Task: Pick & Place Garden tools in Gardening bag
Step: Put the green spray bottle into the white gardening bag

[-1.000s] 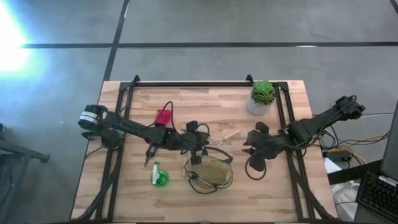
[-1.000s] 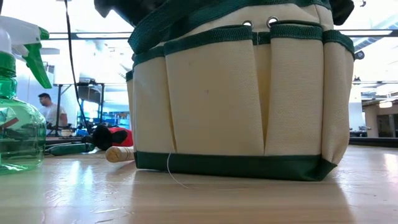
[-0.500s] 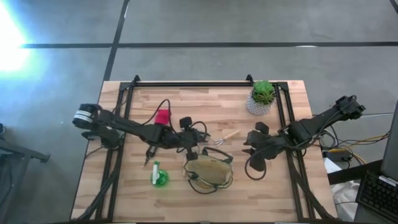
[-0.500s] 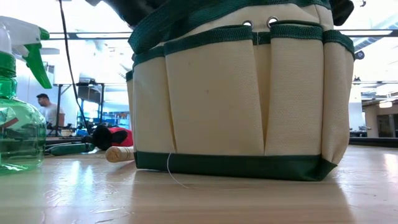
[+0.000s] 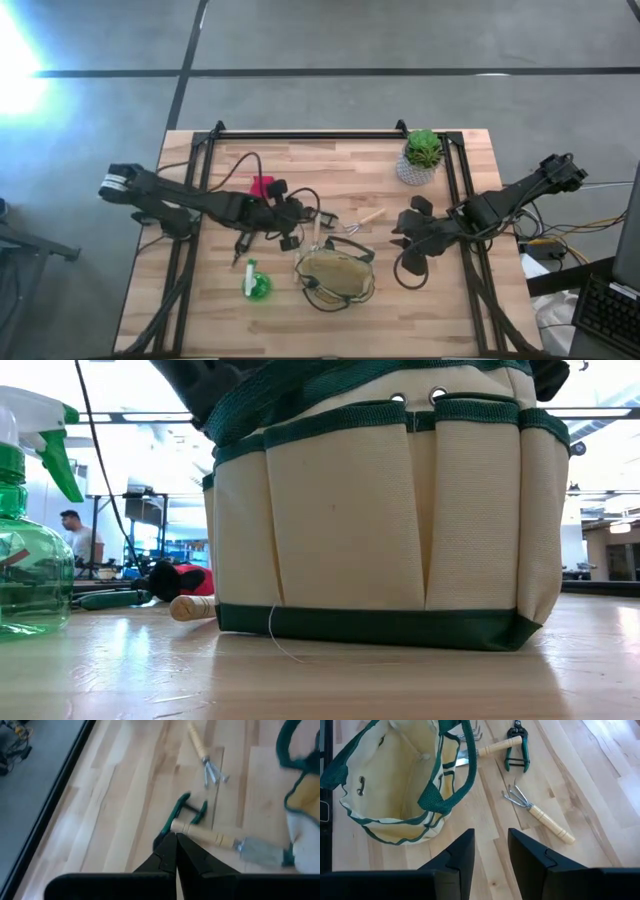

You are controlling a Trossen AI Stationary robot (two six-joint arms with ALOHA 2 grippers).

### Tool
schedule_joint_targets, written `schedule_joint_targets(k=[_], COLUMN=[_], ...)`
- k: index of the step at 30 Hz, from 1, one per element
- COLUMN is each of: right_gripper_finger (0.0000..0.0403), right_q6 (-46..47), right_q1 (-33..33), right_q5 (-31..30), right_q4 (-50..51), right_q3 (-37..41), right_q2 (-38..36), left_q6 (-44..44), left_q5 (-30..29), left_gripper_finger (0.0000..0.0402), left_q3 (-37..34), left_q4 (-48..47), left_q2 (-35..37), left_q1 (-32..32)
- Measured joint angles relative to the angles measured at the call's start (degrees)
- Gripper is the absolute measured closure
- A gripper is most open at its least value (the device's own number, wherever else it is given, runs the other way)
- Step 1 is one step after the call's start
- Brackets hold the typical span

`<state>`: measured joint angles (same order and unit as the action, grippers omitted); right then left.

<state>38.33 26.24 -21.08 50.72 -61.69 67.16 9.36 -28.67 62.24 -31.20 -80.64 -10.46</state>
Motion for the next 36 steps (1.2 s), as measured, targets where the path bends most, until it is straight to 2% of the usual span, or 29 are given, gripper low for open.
schedule_joint_targets(k=[4, 8, 14, 18, 27, 31, 36], right_gripper_finger=[0.0298, 0.0296, 0.0289, 0.0291, 0.0292, 0.0285, 0.0277], right_q6=[-0.8, -2.3, -2.7, -2.7, -2.7, -2.7, -4.1], right_q1=[0.0, 0.0, 0.0, 0.0, 0.0, 0.0, 0.0], right_q5=[0.0, 0.0, -0.1, -0.8, -1.4, -1.6, -1.6], right_q4=[0.0, -0.1, -0.2, -0.2, -0.2, -0.2, -0.1], right_q3=[0.0, 0.0, 0.0, 0.0, 0.0, 0.0, 0.0], right_q2=[0.0, 0.0, 0.0, 0.0, 0.0, 0.0, 0.0], left_q6=[2.7, 7.9, 21.6, 29.7, 49.0, 58.8, 67.2], left_q5=[0.9, 4.8, 14.4, 17.4, 17.9, 23.2, 30.3], left_gripper_finger=[0.0393, 0.0393, 0.0392, 0.0392, 0.0392, 0.0392, 0.0392], left_q3=[0.0, 0.1, 0.8, 2.2, 12.5, 17.3, 20.5], left_q4=[-5.6, -10.2, -11.3, -14.1, -33.6, -42.2, -46.3], left_q2=[3.1, 7.0, 13.6, 16.1, 12.9, 9.3, 4.6], left_q1=[-0.2, -0.4, -0.7, -2.0, -9.1, -12.0, -14.5])
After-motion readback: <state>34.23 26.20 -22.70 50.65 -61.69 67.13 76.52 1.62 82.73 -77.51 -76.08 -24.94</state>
